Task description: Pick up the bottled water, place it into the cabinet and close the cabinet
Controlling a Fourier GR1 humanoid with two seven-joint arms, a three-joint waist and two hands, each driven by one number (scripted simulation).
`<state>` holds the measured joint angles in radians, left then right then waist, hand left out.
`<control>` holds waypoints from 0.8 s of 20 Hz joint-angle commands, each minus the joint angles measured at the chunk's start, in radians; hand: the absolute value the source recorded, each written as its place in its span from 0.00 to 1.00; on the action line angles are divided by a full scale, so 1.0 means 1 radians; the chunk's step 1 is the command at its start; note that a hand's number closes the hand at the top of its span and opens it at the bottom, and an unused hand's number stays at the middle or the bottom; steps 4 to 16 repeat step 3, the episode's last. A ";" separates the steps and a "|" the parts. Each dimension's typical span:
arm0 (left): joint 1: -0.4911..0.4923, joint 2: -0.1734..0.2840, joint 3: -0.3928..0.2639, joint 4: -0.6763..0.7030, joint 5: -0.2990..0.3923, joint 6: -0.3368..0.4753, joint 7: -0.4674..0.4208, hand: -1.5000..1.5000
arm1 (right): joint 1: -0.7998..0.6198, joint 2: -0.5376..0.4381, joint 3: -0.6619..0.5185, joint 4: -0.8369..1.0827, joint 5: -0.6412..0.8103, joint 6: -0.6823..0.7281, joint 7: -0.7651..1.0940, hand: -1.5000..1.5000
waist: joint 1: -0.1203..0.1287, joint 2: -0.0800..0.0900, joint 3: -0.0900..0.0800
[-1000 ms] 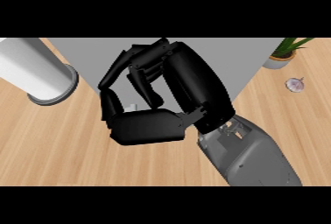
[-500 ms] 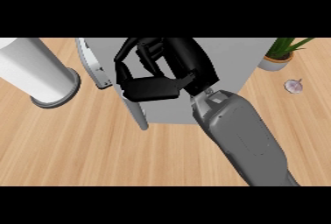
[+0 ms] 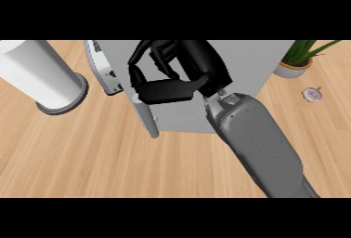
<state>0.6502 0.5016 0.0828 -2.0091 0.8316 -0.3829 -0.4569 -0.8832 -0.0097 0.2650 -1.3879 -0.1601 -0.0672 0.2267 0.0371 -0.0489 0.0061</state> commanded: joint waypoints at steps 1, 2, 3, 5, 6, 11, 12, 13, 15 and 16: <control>-0.027 0.007 0.014 0.007 0.022 0.010 0.018 1.00 | -0.028 -0.016 -0.070 0.210 0.031 -0.045 -0.002 1.00 | 0.006 0.067 -0.007; -0.017 0.013 0.014 -0.003 0.023 0.004 0.024 1.00 | -0.030 -0.024 -0.078 0.215 0.028 -0.040 -0.002 1.00 | 0.012 0.068 -0.007; -0.036 0.006 0.003 0.002 0.024 0.016 0.029 1.00 | -0.006 -0.029 -0.074 0.215 0.029 -0.033 -0.017 1.00 | 0.006 0.072 -0.007; -0.036 0.006 0.003 0.002 0.024 0.016 0.029 1.00 | -0.006 -0.029 -0.074 0.215 0.029 -0.033 -0.017 1.00 | 0.006 0.072 -0.007; -0.036 0.006 0.003 0.002 0.024 0.016 0.029 1.00 | -0.006 -0.029 -0.074 0.215 0.029 -0.033 -0.017 1.00 | 0.006 0.072 -0.007; -0.036 0.006 0.003 0.002 0.024 0.016 0.029 1.00 | -0.006 -0.029 -0.074 0.215 0.029 -0.033 -0.017 1.00 | 0.006 0.072 -0.007; -0.036 0.006 0.003 0.002 0.024 0.016 0.029 1.00 | -0.006 -0.029 -0.074 0.215 0.029 -0.033 -0.017 1.00 | 0.006 0.072 -0.007; -0.036 0.006 0.003 0.002 0.024 0.016 0.029 1.00 | -0.006 -0.029 -0.074 0.215 0.029 -0.033 -0.017 1.00 | 0.006 0.072 -0.007; -0.036 0.006 0.003 0.002 0.024 0.016 0.029 1.00 | -0.006 -0.029 -0.074 0.215 0.029 -0.033 -0.017 1.00 | 0.006 0.072 -0.007; -0.036 0.006 0.003 0.002 0.024 0.016 0.029 1.00 | -0.006 -0.029 -0.074 0.215 0.029 -0.033 -0.017 1.00 | 0.006 0.072 -0.007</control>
